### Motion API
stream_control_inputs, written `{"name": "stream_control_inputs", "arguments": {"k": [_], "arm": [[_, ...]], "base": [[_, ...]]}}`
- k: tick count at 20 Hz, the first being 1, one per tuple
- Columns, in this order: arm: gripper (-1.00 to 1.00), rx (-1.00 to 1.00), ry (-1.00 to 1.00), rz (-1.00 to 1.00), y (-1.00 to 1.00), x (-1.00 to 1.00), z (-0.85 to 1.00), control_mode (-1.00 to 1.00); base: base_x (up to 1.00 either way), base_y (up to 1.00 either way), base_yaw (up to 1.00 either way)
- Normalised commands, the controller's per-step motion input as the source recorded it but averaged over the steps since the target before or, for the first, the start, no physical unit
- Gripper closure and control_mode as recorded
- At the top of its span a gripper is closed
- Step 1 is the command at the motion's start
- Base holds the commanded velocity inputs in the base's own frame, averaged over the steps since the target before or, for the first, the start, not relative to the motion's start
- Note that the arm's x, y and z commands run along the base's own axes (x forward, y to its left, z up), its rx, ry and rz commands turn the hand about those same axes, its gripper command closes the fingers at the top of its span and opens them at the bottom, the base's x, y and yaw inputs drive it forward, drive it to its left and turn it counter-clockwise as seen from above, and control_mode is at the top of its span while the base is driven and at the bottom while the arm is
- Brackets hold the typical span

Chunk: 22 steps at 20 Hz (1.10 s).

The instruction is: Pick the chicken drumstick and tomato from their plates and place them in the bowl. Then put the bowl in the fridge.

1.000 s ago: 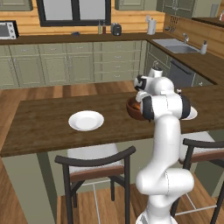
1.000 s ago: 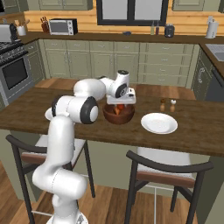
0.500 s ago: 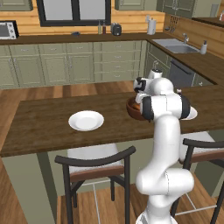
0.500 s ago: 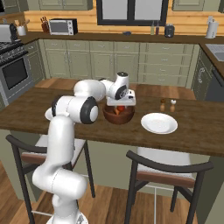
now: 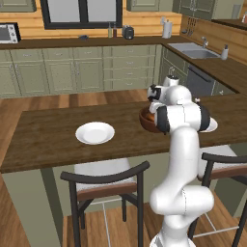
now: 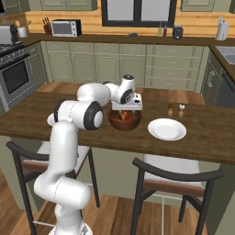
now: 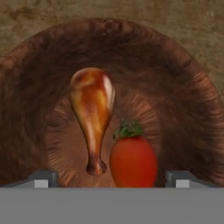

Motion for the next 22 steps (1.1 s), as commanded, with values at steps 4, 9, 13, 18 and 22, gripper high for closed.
{"name": "stream_control_inputs", "arguments": {"k": [4,9,13,18,22], "arm": [[-1.00,0.00,0.00,-0.03,-0.17,-0.14,0.69,-1.00],[-1.00,0.00,0.00,-0.20,-0.46,-0.66,0.34,-1.00],[-1.00,0.01,0.04,-0.24,-0.56,-0.07,-0.04,-1.00],[-1.00,0.04,0.05,-0.20,-0.06,0.10,-0.28,-1.00],[-1.00,0.09,0.08,-0.07,-0.08,0.38,-0.13,-1.00]], "base": [[0.00,0.00,0.00],[0.00,0.00,0.00],[0.00,0.00,0.00],[0.00,0.00,0.00],[0.00,0.00,0.00]]}}
